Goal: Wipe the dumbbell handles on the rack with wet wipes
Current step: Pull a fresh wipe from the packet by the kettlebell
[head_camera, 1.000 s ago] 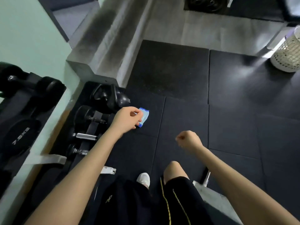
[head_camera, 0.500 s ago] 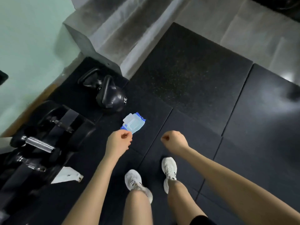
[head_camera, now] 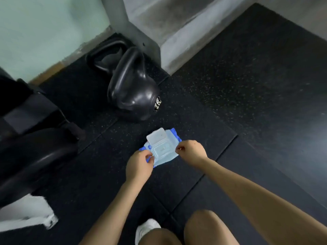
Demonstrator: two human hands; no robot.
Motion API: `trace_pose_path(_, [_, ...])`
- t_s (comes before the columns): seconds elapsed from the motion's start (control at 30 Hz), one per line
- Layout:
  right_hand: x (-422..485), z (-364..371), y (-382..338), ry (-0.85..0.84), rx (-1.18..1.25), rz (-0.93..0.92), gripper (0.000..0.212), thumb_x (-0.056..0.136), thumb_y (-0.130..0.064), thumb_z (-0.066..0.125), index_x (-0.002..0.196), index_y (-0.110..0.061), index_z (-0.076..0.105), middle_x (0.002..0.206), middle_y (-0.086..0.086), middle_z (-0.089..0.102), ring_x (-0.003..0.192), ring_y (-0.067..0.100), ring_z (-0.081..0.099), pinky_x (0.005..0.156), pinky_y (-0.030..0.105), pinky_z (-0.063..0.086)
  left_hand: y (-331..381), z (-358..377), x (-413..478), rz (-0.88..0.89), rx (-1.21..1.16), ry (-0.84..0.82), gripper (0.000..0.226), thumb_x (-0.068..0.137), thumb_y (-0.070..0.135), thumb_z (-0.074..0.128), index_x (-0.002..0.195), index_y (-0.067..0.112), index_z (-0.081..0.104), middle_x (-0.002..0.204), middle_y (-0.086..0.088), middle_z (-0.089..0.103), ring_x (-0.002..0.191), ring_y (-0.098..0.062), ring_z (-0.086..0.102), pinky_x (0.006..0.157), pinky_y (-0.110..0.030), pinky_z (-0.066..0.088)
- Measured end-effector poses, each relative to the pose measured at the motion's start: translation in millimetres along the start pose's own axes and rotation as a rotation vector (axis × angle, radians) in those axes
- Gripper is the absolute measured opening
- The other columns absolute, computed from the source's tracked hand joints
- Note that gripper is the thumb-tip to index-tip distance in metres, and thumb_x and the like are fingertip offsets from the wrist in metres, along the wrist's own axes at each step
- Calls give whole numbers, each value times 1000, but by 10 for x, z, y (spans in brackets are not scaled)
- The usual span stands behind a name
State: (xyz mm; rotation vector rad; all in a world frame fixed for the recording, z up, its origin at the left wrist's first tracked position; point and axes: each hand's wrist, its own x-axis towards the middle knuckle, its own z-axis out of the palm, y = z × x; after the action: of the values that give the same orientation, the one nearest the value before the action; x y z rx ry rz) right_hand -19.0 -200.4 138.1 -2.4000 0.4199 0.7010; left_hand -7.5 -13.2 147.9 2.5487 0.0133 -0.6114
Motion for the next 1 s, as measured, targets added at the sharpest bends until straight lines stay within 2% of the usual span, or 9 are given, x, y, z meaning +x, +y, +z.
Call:
trace_pose_path(0.1, [629,482,214,30,-76,-53,23,90,-30,53,103,-21,71,102,-2,70,96,19,61,77,28,48,-302,538,495,32,36,58,20,85,22,64,103,14,68,101,-4,63,89,-19,58,69,-22,40])
trace_pose_path(0.23, [1196,1004,464,124,-275,-204,26,93,-37,51,107,-24,69,107,-4,67,103,18,57,81,26,44,-647,1148,981,122,141,117,36,76,34,73,109,21,67,117,1,58,107,-21,49,87,-25,39])
trace_pose_path(0.4, [1513,1277,543,157,-416,-324,31,94,-42,46,101,-25,71,103,-4,63,100,18,53,73,25,35,-888,1566,1267,231,241,128,66,65,53,75,124,30,58,143,2,40,131,-25,35,109,-41,28])
trace_pose_path(0.6, [1471,1347,468,192,-593,-378,27,94,-40,48,103,-25,69,104,-3,60,97,20,51,85,31,34,-952,1655,1298,243,262,114,73,69,57,69,135,34,46,152,2,27,140,-22,22,115,-49,14])
trace_pose_path(0.7, [1420,1440,379,230,-690,-316,12,84,-36,64,81,-25,70,85,-5,62,82,18,53,72,30,33,-980,1681,1276,258,246,137,73,68,54,72,134,32,49,152,0,29,140,-24,23,115,-53,12])
trace_pose_path(0.77, [1408,1493,346,237,-705,-268,26,50,-32,87,49,-24,63,55,-6,55,55,16,48,56,28,29,-1005,1710,1281,266,227,161,73,65,52,75,131,30,52,150,-1,33,139,-26,28,114,-57,12])
trace_pose_path(0.83, [1430,1499,357,306,-644,-289,40,25,-18,89,33,-19,51,40,-4,45,42,16,32,50,25,24,-1020,1737,1289,268,221,183,73,64,51,76,130,29,54,149,-1,35,138,-27,30,112,-59,12])
trace_pose_path(0.93, [1431,1503,376,334,-611,-301,39,26,-11,87,35,-17,49,40,-3,45,38,16,40,49,24,24,-1038,1748,1292,270,233,193,75,64,54,74,132,31,52,150,0,34,139,-26,28,112,-59,8])
trace_pose_path(1.0, [1454,1495,388,323,-583,-274,28,46,-15,85,43,-19,57,48,-4,51,46,16,48,51,25,26,-1033,1736,1292,260,246,167,75,66,55,72,134,34,48,152,2,29,141,-24,23,113,-57,3])
